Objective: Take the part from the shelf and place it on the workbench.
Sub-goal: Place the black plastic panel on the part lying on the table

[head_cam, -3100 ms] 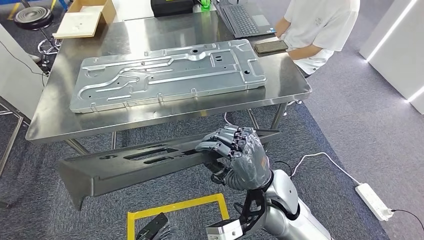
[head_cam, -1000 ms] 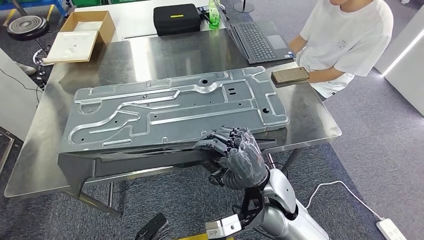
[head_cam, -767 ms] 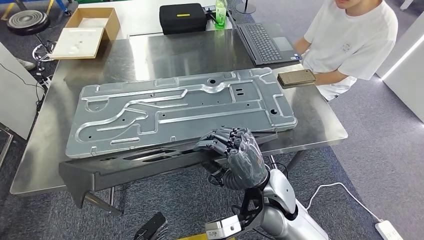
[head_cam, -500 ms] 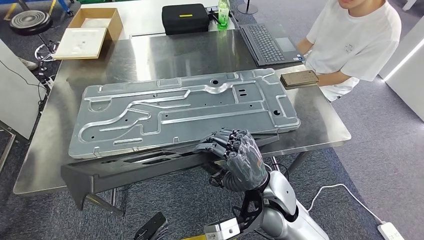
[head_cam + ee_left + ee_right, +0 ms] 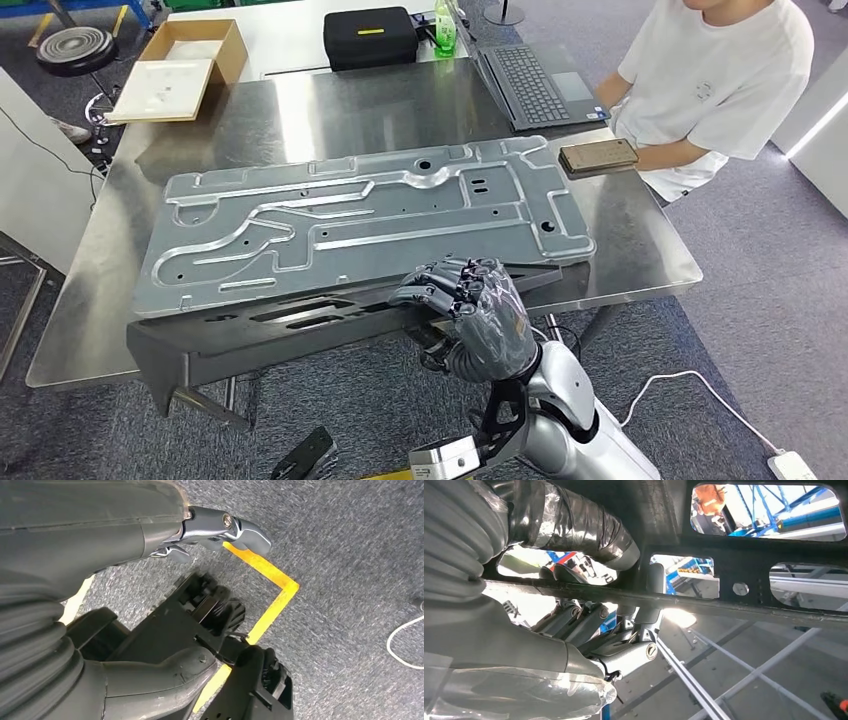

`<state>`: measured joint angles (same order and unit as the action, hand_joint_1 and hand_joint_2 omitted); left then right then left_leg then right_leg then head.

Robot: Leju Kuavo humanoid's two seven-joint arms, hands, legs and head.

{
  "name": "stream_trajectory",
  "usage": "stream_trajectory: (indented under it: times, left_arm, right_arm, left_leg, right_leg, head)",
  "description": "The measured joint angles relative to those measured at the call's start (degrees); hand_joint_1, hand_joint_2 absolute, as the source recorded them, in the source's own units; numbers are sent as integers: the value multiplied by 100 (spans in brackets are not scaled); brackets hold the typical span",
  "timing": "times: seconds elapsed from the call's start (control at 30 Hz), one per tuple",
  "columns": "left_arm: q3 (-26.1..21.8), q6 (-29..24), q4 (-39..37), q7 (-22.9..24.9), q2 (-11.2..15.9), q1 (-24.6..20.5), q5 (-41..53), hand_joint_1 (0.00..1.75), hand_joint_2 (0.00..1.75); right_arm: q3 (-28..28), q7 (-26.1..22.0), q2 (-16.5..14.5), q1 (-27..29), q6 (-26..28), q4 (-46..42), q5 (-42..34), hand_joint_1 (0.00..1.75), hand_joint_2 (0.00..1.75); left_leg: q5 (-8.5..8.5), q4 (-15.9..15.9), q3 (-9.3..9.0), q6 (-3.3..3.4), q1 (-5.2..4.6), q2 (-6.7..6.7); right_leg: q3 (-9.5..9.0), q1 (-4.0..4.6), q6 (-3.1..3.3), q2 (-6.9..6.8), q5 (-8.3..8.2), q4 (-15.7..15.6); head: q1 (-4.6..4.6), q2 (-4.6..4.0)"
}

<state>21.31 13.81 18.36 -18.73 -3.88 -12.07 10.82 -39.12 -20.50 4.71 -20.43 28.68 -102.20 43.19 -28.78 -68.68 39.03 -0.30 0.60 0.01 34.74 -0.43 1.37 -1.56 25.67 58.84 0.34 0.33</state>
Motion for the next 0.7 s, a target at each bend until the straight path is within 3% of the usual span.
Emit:
stream_trajectory:
  times: [0.07,0.1,0.2,0.27,0.37,0.4,0.43,0.47,0.5,0.57,0.63,0.7]
  left_arm:
    - [0,0,1,-4,9,-12,0,0,175]
    - [0,0,1,-8,11,-17,0,0,175]
    - [0,0,1,-14,13,-17,0,0,175]
    - [0,1,2,-16,13,-23,-1,0,175]
    - [0,0,2,-18,14,-28,-1,0,175]
    - [0,1,1,-18,14,-25,1,0,175]
    - [0,1,1,-18,14,-23,2,0,175]
    - [0,1,1,-18,14,-22,4,0,175]
    - [0,1,1,-18,14,-24,7,0,175]
    - [0,0,1,-18,13,-28,10,0,175]
    - [0,0,1,-18,14,-30,13,0,175]
    - [0,0,1,-20,14,-29,19,0,175]
  right_arm:
    - [1,0,-1,-1,1,0,0,175,175]
    - [1,0,0,-2,2,0,1,175,175]
    - [2,-1,1,-3,3,-1,2,175,175]
    - [3,-2,1,-6,5,-2,2,175,175]
    - [15,-6,5,4,8,-1,1,175,175]
    - [19,-7,8,13,9,0,-1,175,175]
    - [23,-7,11,20,10,1,-4,175,175]
    - [26,-7,12,24,12,1,-8,175,175]
    - [29,-7,13,27,14,1,-13,175,175]
    - [36,-6,12,24,17,-1,-19,175,175]
    - [41,-5,12,23,23,-2,-21,175,175]
    - [48,-4,12,24,31,-2,-22,175,175]
  left_leg:
    - [278,733,-355,39,-18,111]
    - [325,928,-447,66,-34,144]
    - [342,1012,-465,149,-52,80]
    - [378,1056,-485,217,-33,42]
    - [389,1070,-494,282,-33,6]
    - [385,1063,-493,288,-39,-8]
    - [380,1055,-492,290,-43,-23]
    - [372,1044,-493,288,-45,-37]
    - [362,1032,-497,282,-45,-53]
    - [334,1002,-496,252,-55,-83]
    - [319,981,-480,209,-73,-104]
    - [323,986,-475,154,-72,-111]
  right_leg:
    - [-10,16,-35,-24,25,24]
    - [-9,25,-59,-37,32,33]
    - [-11,31,-144,-87,41,33]
    - [45,18,-196,-22,165,184]
    - [499,3,-230,120,664,1151]
    - [671,2,-235,131,772,1484]
    - [768,2,-235,134,774,1648]
    - [760,1,-230,134,668,1597]
    - [645,1,-219,135,478,1336]
    - [284,9,-187,149,126,563]
    - [90,20,-154,165,16,136]
    - [84,32,-113,168,19,104]
  head:
    - [1,0]
    - [1,0]
    - [1,0]
    - [2,0]
    - [3,0]
    - [3,0]
    - [3,0]
    - [3,0]
    - [3,0]
    - [3,0]
    - [1,0]
    - [0,0]
